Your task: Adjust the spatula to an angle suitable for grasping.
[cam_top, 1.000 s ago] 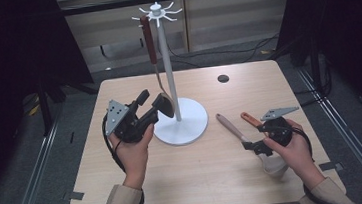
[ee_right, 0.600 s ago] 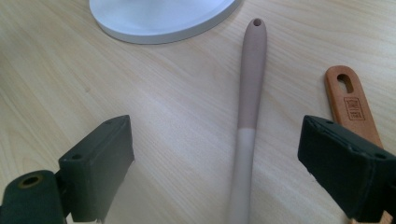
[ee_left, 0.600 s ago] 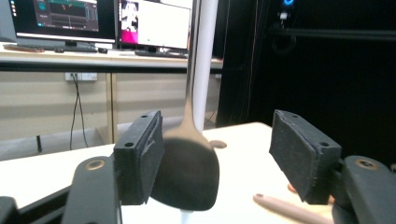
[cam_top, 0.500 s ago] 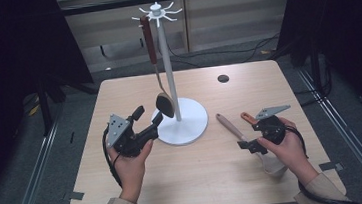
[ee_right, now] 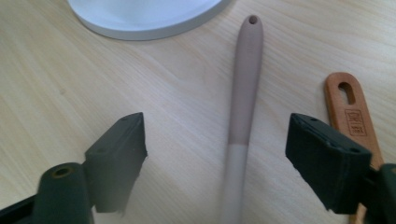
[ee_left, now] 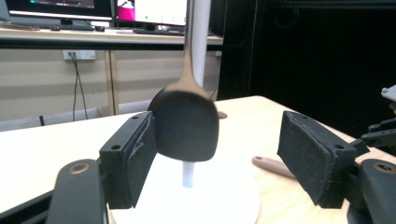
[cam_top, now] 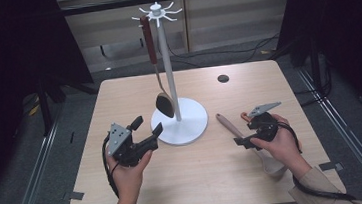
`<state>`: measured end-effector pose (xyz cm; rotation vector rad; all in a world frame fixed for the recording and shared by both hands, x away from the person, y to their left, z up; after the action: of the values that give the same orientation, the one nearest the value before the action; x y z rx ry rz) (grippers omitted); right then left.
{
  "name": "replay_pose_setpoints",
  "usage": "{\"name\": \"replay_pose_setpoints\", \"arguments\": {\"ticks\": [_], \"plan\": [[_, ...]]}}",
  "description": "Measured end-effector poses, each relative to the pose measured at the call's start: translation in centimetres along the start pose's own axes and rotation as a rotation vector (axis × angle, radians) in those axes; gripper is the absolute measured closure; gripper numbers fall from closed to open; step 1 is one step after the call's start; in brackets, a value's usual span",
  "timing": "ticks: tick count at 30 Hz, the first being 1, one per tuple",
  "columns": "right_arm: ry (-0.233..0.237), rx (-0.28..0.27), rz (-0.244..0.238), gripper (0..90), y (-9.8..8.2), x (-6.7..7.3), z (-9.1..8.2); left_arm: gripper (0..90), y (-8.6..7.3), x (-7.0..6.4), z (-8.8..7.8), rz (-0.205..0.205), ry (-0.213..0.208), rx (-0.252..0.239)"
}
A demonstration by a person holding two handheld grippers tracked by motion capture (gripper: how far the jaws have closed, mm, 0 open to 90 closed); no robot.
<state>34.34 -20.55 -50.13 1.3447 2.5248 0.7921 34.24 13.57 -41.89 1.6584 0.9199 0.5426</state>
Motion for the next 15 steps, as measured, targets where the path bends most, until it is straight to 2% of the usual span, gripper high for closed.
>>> {"name": "replay_pose_setpoints", "arguments": {"ticks": [2,3,4,6,7,8,10,11,13,14,15], "plan": [[-0.011,0.003,0.002,22.8,0.0,-0.2,0.1,27.0,-0.1,0.2,0.0,0.002,0.001,0.005],[-0.011,0.014,0.016,30.1,-0.1,-0.4,0.2,26.6,-0.2,0.2,0.0,-0.004,0.010,0.004],[-0.011,0.014,0.016,30.1,-0.1,-0.4,0.2,26.6,-0.3,0.4,0.0,0.002,0.009,0.008],[-0.002,0.031,0.031,37.9,-0.2,-0.6,0.2,25.9,-0.4,0.5,0.2,0.004,0.010,0.013],[-0.014,0.059,0.038,52.0,-0.4,-0.8,0.2,25.3,-0.4,0.5,0.2,0.000,0.009,0.015],[-0.014,0.059,0.038,52.0,-0.4,-0.8,0.2,25.3,-0.5,0.5,0.3,0.000,0.013,0.018],[-0.004,0.064,0.031,58.4,-0.4,-0.9,0.3,24.7,-0.5,0.4,0.5,-0.007,-0.002,0.018],[-0.012,0.078,0.034,66.0,-0.5,-0.9,0.3,24.3,-0.6,0.5,0.6,0.000,0.008,0.028],[-0.021,0.098,0.038,72.1,-0.7,-1.0,0.4,24.1,-0.8,0.3,0.7,0.001,-0.006,0.033],[-0.029,0.109,0.029,76.9,-0.8,-1.1,0.4,24.0,-0.8,0.3,0.8,0.000,0.001,0.038],[-0.047,0.126,0.012,82.9,-0.9,-1.2,0.5,23.9,-1.0,0.2,0.9,0.002,-0.010,0.044]]}}
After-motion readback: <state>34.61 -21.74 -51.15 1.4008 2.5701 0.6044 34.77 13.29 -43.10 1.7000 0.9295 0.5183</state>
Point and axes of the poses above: each handheld gripper's, and its own axes: z roughly forward along the jaws, y roughly out of its top, x roughly to its left, the point moved 6 cm from there along z, roughly forward along the jaws, and after that the axes turned 9 degrees about x, right-handed, at the moved point
